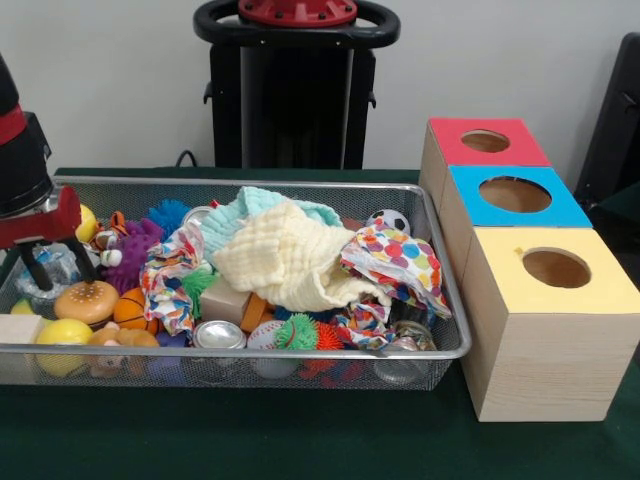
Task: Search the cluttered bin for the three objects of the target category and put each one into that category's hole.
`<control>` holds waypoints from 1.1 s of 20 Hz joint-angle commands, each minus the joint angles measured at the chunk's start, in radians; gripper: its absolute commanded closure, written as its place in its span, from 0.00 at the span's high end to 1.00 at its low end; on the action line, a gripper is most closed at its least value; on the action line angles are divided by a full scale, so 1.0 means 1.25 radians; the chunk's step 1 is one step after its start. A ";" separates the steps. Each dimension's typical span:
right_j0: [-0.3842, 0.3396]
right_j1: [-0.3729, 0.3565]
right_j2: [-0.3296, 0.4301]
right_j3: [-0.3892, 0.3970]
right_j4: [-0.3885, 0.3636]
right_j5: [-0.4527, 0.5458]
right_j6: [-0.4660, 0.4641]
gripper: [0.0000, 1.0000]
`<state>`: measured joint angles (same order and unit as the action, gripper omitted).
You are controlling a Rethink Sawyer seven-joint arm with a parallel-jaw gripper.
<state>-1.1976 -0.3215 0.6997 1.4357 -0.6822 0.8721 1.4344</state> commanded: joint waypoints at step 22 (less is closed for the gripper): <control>0.026 0.019 -0.047 0.026 -0.086 0.006 -0.184 0.00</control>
<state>-1.1954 -0.3285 0.7079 1.4355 -0.6834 0.8723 1.4344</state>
